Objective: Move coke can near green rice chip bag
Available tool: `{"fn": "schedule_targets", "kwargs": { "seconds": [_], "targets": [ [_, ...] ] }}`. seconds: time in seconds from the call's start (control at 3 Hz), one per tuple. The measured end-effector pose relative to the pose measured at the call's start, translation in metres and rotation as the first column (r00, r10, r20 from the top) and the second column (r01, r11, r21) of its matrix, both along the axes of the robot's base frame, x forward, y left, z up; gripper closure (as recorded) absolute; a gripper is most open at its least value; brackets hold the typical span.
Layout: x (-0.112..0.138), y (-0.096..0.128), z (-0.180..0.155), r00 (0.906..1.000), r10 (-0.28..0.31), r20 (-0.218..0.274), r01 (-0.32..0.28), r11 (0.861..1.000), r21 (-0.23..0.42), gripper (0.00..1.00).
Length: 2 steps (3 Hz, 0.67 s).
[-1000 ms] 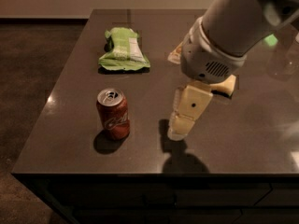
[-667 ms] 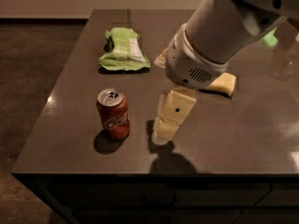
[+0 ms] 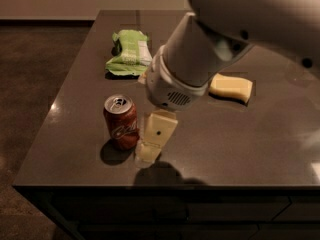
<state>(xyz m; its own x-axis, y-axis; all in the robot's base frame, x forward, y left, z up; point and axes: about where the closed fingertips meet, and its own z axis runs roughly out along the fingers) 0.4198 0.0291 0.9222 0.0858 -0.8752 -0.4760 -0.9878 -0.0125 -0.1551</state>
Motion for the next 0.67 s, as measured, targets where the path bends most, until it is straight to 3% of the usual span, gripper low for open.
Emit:
{"fn": "schedule_targets", "kwargs": {
  "seconds": [0.33,0.67],
  "targets": [
    [0.02,0.028,-0.013,0.9997,-0.003,0.022,0.003,1.0,0.016,0.0],
    [0.042,0.047,-0.026,1.0,-0.008,-0.003,0.008,1.0,0.025,0.12]
  ]
}}
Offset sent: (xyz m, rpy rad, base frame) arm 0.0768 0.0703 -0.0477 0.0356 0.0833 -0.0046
